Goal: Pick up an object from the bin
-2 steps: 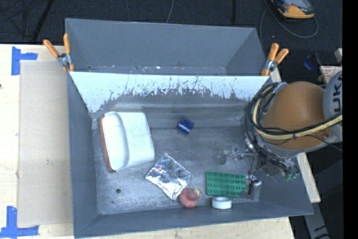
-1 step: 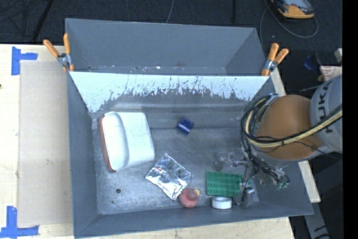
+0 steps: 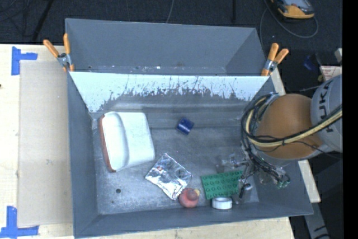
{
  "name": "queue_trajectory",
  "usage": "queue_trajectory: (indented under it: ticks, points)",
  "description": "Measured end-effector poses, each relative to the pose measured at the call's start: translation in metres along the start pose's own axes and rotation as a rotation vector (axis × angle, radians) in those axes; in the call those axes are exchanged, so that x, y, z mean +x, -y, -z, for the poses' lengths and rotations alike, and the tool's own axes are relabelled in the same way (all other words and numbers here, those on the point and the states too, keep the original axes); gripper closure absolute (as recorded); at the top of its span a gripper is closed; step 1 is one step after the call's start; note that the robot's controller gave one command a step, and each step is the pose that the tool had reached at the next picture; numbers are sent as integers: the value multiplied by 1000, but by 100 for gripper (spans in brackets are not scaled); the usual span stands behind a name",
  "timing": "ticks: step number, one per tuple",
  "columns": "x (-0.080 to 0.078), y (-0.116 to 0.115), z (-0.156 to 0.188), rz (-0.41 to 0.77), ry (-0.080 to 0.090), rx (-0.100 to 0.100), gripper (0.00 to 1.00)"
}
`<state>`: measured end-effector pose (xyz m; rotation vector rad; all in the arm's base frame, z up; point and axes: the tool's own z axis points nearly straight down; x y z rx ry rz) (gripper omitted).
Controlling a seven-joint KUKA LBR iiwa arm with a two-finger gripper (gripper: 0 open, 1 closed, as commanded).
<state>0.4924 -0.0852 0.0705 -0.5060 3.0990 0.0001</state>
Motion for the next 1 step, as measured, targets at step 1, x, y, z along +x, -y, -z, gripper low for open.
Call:
queue_trajectory:
  ticks: [1]
  points:
    - [-41,29,173,-46,8,4,100]
